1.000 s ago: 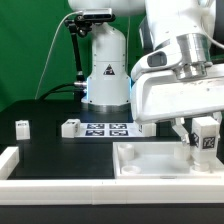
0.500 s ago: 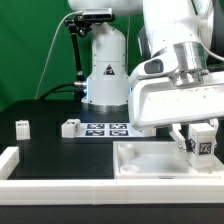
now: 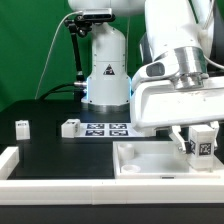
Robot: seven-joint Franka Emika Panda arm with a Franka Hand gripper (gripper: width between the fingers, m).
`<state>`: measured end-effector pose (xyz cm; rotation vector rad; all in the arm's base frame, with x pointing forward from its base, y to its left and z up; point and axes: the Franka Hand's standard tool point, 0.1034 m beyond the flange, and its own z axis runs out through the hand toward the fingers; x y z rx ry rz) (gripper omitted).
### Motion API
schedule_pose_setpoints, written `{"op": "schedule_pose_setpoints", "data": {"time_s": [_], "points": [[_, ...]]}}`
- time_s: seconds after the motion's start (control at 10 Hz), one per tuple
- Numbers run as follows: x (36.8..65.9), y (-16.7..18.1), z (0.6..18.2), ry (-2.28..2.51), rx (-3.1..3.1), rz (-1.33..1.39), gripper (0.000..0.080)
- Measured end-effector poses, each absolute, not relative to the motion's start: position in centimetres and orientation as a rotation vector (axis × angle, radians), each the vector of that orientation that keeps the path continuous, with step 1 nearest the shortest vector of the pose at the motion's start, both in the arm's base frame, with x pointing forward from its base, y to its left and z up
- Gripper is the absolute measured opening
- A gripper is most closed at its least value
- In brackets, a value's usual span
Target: Assemble one leg
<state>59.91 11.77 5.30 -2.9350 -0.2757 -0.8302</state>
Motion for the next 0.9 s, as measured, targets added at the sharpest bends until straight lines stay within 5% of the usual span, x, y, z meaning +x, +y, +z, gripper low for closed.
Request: {"op": "schedule_pose_setpoints", "data": {"time_s": [0.1,0.2,0.3,0.9], "points": [[59.9,11.8,5.3,-0.276,-2.935,-0.830,0.0502],[59.9,11.8,5.3,-0.276,-2.935,-0.830,0.0502],[59.9,11.8,5.3,-0.276,-2.935,-0.830,0.0617],[60.1,12.0,6.3,-0.254,-2.931,-0.832,0.0648]]}}
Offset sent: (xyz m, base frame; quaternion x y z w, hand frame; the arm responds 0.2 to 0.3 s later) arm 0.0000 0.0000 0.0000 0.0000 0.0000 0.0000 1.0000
